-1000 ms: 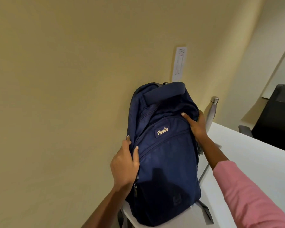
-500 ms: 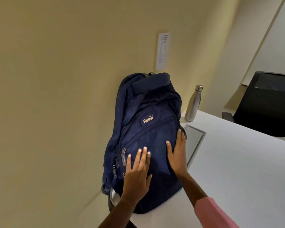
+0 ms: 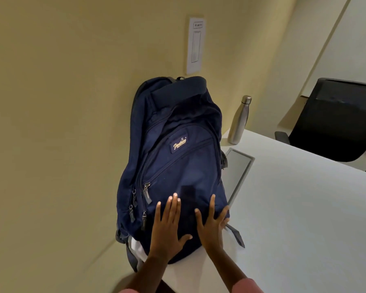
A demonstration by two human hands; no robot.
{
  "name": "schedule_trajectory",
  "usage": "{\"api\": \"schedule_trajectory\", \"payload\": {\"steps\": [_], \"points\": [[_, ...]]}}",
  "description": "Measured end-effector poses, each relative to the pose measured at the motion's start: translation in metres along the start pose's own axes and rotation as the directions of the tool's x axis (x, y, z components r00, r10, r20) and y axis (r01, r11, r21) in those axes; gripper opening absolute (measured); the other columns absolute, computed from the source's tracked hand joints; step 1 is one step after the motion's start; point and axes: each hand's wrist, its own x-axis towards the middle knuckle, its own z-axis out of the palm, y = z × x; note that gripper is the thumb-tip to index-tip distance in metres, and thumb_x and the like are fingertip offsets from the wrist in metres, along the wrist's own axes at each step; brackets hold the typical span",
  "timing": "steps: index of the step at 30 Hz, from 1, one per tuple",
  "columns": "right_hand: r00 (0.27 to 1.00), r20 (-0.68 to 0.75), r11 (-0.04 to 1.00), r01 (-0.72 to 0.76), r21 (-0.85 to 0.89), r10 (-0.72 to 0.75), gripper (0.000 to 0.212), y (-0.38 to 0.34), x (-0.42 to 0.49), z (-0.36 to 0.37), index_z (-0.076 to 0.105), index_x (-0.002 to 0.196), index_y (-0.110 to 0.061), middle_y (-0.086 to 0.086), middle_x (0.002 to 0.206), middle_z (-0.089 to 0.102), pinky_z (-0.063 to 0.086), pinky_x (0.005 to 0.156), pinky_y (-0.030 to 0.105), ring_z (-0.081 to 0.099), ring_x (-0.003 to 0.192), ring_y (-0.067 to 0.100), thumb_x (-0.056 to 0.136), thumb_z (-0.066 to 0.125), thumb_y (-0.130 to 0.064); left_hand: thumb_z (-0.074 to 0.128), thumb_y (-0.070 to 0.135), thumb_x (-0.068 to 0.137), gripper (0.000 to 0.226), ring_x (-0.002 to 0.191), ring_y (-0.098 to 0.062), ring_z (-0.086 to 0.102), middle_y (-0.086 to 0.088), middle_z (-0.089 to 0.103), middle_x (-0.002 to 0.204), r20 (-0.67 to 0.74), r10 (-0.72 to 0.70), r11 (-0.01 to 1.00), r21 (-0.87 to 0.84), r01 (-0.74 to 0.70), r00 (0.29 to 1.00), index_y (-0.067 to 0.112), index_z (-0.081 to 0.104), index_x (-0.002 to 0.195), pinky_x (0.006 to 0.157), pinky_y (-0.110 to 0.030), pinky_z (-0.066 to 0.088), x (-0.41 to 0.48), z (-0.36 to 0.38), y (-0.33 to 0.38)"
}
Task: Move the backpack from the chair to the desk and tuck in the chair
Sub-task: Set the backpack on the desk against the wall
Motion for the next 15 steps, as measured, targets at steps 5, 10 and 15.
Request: {"api": "schedule_trajectory", "payload": {"steps": [5,10,15], "points": [[0.998,0.059,1.000,-0.005,-0.005,0.005,0.067,-0.001,0.020,0.002,-0.004,0.137,-0.045,0.014,0.154,-0.022,0.015,0.108,0.066,-0.018,0.137,0.048,0.089,0.043,-0.047,0.028,0.072,0.073,0.100,0.141,-0.022,-0.013,-0.009,-0.019,0.154,-0.044,-0.018,0.999,-0.035,0.016,0.999,0.006,0.005,0.143,0.113,-0.042,-0.003,0.009,0.009,-0.003],[0.987,0.162,0.999,0.001,-0.041,0.005,0.068,-0.009,0.044,-0.001,-0.002,0.140,-0.042,0.012,0.154,-0.023,0.014,0.108,0.067,-0.018,0.137,0.048,0.090,0.042,-0.049,0.023,0.071,0.077,0.095,0.141,-0.020,-0.015,-0.007,-0.020,0.153,-0.090,-0.063,0.996,-0.063,0.057,0.994,0.007,0.001,0.143,0.113,-0.039,-0.004,0.023,0.013,-0.001],[0.972,0.237,0.998,0.022,-0.066,-0.005,0.069,-0.015,0.052,-0.009,-0.004,0.142,-0.037,0.014,0.153,-0.024,0.009,0.111,0.066,-0.020,0.136,0.048,0.091,0.041,-0.046,0.003,0.069,0.084,0.085,0.141,-0.019,-0.015,-0.007,-0.020,0.153,-0.081,-0.086,0.994,-0.076,0.080,0.993,0.007,0.001,0.143,0.113,-0.038,-0.005,0.028,0.015,-0.002]]}}
